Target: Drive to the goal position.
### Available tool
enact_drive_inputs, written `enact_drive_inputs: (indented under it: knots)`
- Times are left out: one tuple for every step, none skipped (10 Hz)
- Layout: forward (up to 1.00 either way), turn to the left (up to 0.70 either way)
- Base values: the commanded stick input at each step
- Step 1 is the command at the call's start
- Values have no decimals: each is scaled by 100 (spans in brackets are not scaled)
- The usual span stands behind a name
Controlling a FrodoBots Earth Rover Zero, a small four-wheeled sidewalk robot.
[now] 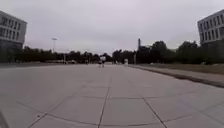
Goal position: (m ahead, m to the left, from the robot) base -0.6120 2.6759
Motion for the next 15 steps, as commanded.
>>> enact_drive_inputs:
  knots:
    - [70, 0]
    - [70, 0]
    - [70, 0]
    - [70, 0]
    - [70, 0]
    - [70, 3]
    - [70, 14]
    - [70, 14]
    - [70, 14]
    - [70, 14]
    - [70, 13]
    - [70, 5]
    - [70, 0]
    - [70, 0]
    - [70, 0]
